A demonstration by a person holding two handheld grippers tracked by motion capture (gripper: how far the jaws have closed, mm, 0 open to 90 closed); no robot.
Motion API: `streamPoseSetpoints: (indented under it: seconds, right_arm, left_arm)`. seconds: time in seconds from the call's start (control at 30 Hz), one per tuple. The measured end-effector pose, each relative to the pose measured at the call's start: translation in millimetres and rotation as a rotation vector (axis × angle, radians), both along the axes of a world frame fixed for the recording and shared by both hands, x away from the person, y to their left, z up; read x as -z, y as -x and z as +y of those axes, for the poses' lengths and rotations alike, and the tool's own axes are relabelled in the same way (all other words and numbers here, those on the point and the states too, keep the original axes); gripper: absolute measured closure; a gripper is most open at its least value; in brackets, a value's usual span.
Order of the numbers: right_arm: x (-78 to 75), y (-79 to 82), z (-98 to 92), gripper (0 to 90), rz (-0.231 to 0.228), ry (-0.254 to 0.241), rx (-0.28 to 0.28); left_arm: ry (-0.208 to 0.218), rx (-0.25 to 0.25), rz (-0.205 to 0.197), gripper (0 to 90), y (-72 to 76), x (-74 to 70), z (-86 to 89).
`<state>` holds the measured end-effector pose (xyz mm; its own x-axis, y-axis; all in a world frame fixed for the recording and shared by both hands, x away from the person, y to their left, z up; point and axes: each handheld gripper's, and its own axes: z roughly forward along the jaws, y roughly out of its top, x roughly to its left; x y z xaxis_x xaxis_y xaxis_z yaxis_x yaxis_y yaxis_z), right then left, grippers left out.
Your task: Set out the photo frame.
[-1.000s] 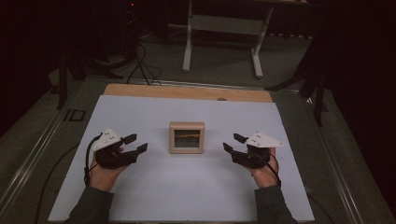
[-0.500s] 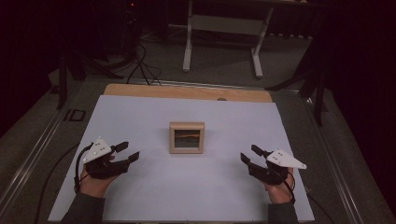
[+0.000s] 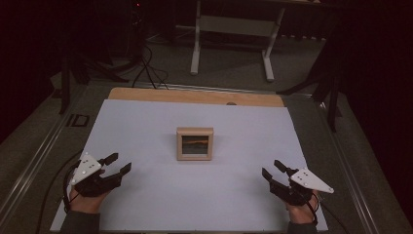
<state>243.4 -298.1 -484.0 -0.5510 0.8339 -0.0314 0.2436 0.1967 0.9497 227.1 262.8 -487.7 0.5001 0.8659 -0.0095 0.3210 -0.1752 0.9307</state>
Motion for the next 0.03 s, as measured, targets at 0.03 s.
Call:
streamPoseSetpoints:
  seconds: [0.03]
  right_arm:
    - [0.7,0.9,-2.0,42.6,-0.005,0.007,0.008]
  left_arm:
    - [0.0,-0.006,-0.006,39.5,1.3,-0.4,1.2]
